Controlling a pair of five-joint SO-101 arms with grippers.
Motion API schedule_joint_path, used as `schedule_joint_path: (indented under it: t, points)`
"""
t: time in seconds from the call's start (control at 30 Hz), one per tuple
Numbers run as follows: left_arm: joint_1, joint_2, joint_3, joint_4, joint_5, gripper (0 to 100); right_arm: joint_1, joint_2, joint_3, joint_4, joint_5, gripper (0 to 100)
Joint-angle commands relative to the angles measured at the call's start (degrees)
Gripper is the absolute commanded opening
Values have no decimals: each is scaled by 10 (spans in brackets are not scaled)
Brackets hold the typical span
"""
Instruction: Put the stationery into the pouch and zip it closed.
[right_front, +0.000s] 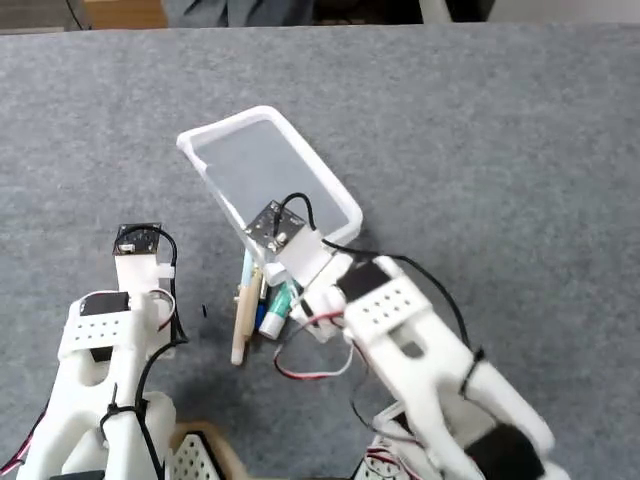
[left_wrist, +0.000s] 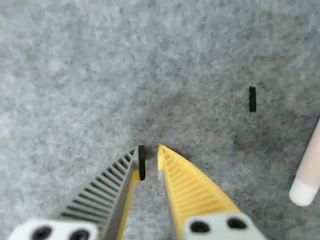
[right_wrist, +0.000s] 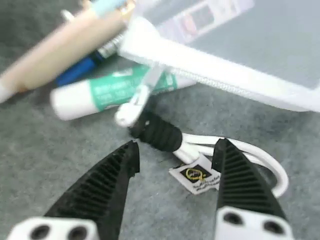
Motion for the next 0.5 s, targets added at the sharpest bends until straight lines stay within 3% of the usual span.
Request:
schedule_joint_path:
  t: [0.0, 0.47]
  points:
    - [-1, -2, 0, -16, -5, 88, 13, 75, -29, -34, 7, 250]
    - [-1, -2, 0, -18, -5, 84, 13, 174, -69, -73, 8, 247]
